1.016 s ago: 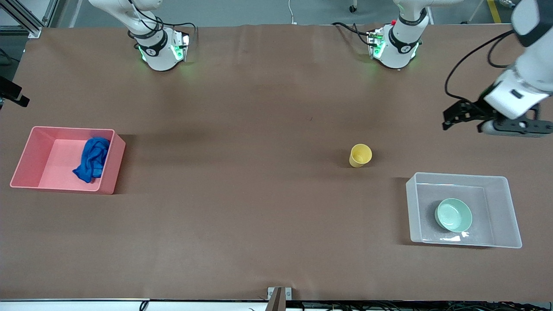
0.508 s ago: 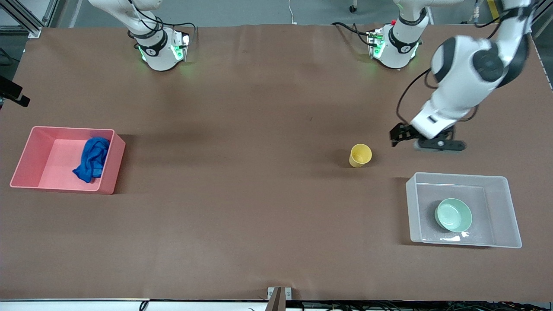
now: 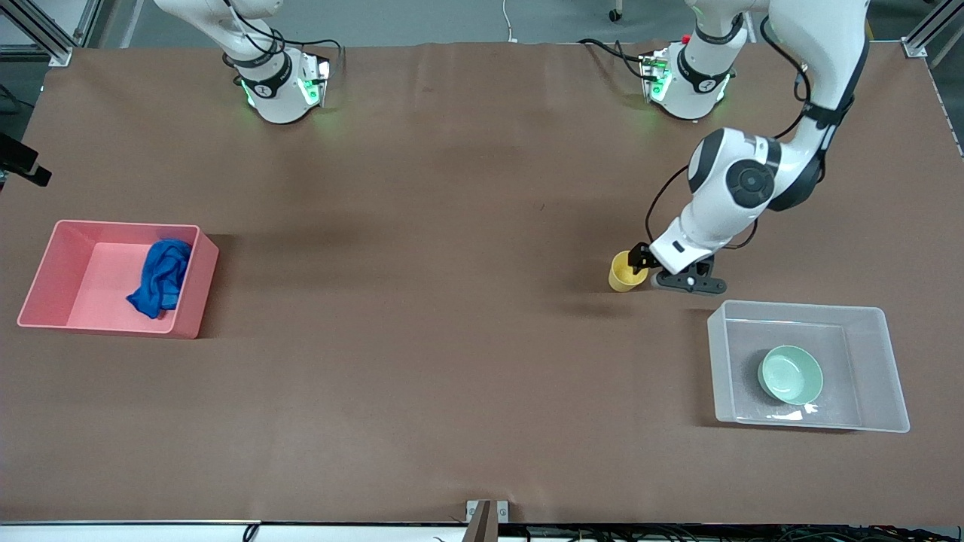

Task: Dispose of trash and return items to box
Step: 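Reach the left gripper to the yellow cup and grasp it, then carry the yellow cup with the left gripper into the green bowl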

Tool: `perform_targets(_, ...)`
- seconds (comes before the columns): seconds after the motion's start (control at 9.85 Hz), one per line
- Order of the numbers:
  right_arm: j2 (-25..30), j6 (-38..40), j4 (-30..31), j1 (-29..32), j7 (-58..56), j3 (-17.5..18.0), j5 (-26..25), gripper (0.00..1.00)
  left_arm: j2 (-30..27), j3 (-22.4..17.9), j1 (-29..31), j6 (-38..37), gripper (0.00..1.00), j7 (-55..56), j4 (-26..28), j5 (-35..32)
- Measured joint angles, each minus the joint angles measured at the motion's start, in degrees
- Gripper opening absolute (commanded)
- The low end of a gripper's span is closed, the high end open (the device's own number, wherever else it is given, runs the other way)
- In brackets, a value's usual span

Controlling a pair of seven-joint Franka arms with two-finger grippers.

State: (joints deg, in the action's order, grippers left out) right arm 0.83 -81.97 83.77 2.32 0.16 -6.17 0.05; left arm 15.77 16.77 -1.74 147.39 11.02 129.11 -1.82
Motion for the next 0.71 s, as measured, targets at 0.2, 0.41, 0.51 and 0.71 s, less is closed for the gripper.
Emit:
perform_targets(0.2,0.0,-0.03,0.0,0.0,0.0,0.01,0.0,1.0,2.4,0.11,-0.06,1.69,0.21,0.38,-0.01,-0.41)
perform_targets(0.41,0.0,-0.04,0.0,0.0,0.0,-0.03,0.0,1.0,3.12,0.23,-0.43,1.86,0.07,0.39,0.03,-0.42)
perform_targets(0.51,0.0,-0.08,0.0,0.0,0.0,-0.07,0.0,1.0,3.11,0.3,-0.48,1.85,0.03,0.39,0.12,-0.43)
perform_targets(0.71,0.0,-0.12,0.0,0.03,0.0,-0.14,0.0,1.0,2.61,0.36,-0.49,1.75,0.0,0.39,0.27,-0.46)
